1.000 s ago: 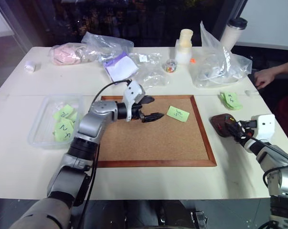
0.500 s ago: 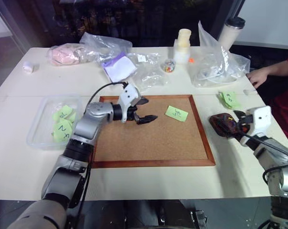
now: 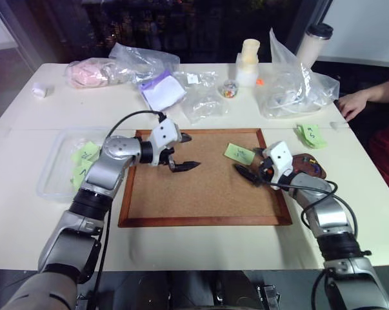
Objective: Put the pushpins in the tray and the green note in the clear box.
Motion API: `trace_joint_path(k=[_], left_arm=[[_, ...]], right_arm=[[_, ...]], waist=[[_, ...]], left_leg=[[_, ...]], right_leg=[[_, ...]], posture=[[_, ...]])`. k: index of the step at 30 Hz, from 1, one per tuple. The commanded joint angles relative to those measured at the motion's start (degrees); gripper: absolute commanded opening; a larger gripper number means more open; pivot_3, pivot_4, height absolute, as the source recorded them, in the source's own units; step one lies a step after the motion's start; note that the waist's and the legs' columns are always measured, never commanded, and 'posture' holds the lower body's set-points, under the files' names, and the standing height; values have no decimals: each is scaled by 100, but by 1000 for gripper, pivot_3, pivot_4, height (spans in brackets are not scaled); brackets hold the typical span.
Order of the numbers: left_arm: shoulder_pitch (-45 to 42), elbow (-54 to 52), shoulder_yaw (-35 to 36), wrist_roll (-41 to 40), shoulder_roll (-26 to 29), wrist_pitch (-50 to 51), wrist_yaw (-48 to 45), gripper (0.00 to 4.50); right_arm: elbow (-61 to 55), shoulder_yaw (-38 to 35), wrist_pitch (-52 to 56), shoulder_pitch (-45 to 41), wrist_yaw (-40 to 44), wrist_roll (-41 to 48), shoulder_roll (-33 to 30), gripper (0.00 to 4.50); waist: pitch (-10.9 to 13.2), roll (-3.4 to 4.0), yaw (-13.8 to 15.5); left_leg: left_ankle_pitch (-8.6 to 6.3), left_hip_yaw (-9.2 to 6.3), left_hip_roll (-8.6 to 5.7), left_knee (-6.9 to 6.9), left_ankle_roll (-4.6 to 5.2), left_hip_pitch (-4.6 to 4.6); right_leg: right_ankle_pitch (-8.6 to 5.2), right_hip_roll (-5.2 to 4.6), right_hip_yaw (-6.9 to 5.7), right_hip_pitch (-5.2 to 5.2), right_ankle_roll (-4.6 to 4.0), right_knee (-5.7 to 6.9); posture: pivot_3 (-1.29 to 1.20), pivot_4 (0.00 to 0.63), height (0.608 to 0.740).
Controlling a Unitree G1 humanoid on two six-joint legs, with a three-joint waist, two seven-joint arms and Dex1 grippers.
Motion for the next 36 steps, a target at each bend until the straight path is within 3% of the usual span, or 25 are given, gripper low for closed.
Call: trace_joint_path(k=[1,7,8,10,12,17,24,33,36], left_arm=[[11,-302,72,11,27,52,91,4500],[55,-387,136,0,40,142,240,4500],[58,-382,143,-1,39,141,258,4500],[68,-383,144,-7,32,140,295,4500],[78,-396,137,-14,16,138,329,4500],[67,-375,123,-28,-24,109,382,4500],[83,-356,116,-31,-63,64,399,4500],[38,-189,156,-53,-122,-5,411,4500],[-113,-21,438,-461,-383,491,506,4500]], right_arm=[[392,74,-308,-277,-41,-201,139,4433],[1498,280,-148,-656,-228,-681,162,4433],[1601,286,-75,-692,-223,-676,165,4210],[1667,283,48,-718,-158,-606,177,3613],[1612,318,143,-687,-68,-573,169,2743],[1391,296,340,-556,-23,-471,231,106],[826,122,364,-274,-81,-297,317,46],[-1981,-210,974,500,60,513,231,46],[-2459,-233,1235,623,-14,590,177,46]], waist=[[0,0,-1],[-1,0,3],[-1,1,-3],[-3,0,2],[-4,0,17],[-5,-2,35],[-5,-3,38],[0,5,-5],[1,5,13]], left_leg=[[2,0,1,0,-4,0],[2,2,1,2,-4,3],[2,3,1,2,-4,7],[-1,3,2,2,2,21],[-4,2,2,2,8,33],[-10,3,-1,2,17,89],[-13,2,-1,-3,21,91],[-15,-2,3,-4,24,43],[-14,-2,4,1,23,25]], right_leg=[[0,0,0,0,0,1],[0,-1,0,3,0,2],[0,-1,0,7,0,3],[1,-1,0,23,-1,4],[1,-2,-1,37,-1,3],[1,-8,-3,100,-1,-6],[0,-7,-3,101,-2,-9],[0,-3,4,44,-1,-1],[1,1,4,25,-1,3]], posture=[[0,150,734],[0,150,734],[0,150,734],[0,150,734],[0,150,734],[0,150,734],[0,150,734],[0,150,734],[0,150,734]])
